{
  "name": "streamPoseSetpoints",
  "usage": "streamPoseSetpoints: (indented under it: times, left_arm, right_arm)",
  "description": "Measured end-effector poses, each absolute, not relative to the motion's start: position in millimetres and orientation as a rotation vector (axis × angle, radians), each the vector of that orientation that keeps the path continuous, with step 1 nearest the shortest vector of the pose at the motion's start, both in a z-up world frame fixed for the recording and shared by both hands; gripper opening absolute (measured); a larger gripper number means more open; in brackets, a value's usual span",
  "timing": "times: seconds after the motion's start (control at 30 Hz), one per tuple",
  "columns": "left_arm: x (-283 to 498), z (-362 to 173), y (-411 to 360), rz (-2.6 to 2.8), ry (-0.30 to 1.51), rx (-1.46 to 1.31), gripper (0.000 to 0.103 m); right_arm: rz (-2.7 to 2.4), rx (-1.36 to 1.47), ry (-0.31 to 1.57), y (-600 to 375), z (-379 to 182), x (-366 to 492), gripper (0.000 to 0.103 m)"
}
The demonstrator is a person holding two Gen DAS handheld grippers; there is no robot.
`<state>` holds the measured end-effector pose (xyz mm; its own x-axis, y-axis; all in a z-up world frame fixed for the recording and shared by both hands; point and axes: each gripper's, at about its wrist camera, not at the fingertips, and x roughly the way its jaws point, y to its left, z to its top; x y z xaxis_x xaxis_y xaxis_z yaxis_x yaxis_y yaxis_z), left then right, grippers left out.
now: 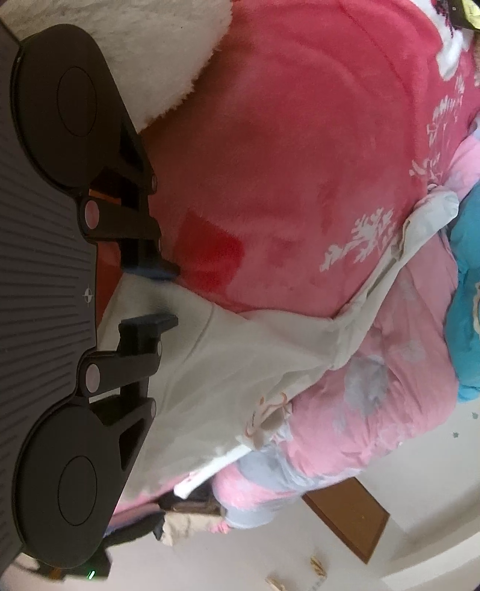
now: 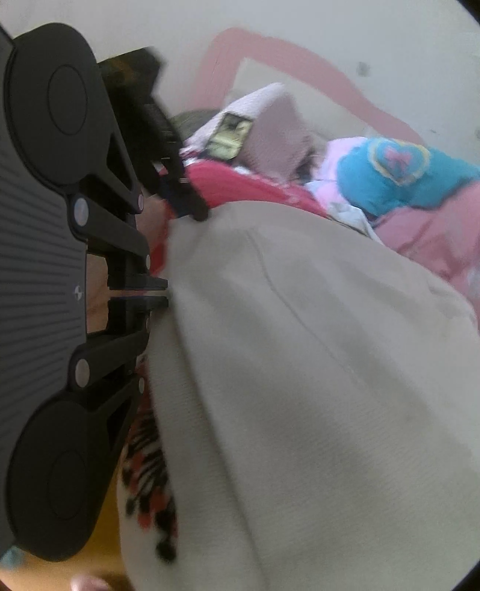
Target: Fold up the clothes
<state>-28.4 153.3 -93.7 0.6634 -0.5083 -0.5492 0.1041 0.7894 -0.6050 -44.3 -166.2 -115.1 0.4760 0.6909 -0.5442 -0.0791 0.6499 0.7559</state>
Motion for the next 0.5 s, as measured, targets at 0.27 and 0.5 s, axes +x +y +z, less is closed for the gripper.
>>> streamPoseSetpoints:
  times: [0.27, 0.5]
  left_arm:
    - [-25.5, -89.0, 145.7, -0.326, 0.798, -0.518, 0.014]
    - [-24.2, -82.9, 137.7, -0.294, 0.821, -0.468, 0.013]
  right_arm:
    - [0.310, 0.742, 0.831, -248.9, -86.9, -101.9, 0.008]
    - [0.103, 0.786, 0.694, -326.2, -72.7, -136.9, 0.017]
